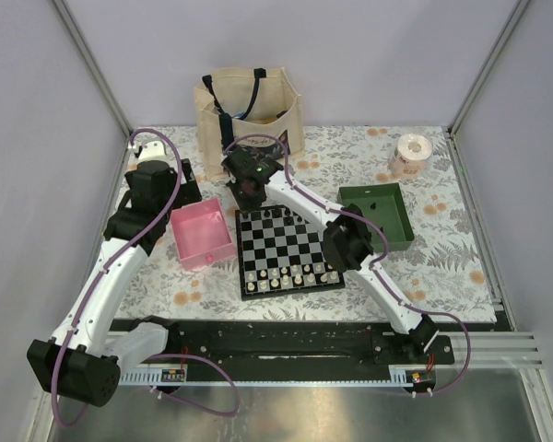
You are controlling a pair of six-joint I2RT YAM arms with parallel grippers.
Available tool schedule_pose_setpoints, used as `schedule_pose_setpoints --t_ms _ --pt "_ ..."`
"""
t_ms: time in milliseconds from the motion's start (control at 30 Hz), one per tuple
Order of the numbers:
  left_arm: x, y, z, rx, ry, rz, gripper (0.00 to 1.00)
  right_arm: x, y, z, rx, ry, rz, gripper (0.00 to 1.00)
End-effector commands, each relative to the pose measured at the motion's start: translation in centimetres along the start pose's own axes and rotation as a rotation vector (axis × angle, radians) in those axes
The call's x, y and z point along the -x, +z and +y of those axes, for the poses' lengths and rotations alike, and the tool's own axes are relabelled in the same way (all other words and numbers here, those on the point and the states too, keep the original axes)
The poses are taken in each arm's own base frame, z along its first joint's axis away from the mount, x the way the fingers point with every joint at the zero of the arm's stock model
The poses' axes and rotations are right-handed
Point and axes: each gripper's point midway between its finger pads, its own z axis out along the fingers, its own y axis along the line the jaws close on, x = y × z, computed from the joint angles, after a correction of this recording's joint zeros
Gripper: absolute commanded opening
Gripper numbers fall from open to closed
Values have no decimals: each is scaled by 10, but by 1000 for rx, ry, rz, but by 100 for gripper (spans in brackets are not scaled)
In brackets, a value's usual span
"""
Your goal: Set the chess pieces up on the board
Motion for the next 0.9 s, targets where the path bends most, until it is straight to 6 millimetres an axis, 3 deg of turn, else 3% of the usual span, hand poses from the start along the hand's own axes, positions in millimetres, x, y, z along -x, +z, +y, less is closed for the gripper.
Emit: schedule_pose_setpoints --t_ms 0,67,133,267,333,533,733,867 --pt "16 -3 -3 -14 -21 -60 99 7 3 5 -4 -2 -29 14" --pt "15 -3 -3 -14 -21 -59 99 7 2 7 1 3 -31 15" --pt "16 -3 -3 -15 -22 -62 99 10 2 8 7 2 -39 25" --pt "15 -3 -3 -15 -19 -59 99 16 -4 10 11 -1 -58 31" --pt "15 -2 -3 -14 -18 -55 99 21 -10 10 7 -3 -74 41" --pt "15 -2 -5 -22 -17 -53 99 45 -36 13 22 -9 -155 49" --pt "15 -3 -4 -18 -18 -57 99 83 -88 15 66 20 -281 50" --pt "15 -3 -1 -4 -17 -60 99 107 -136 -22 11 80 -366 48"
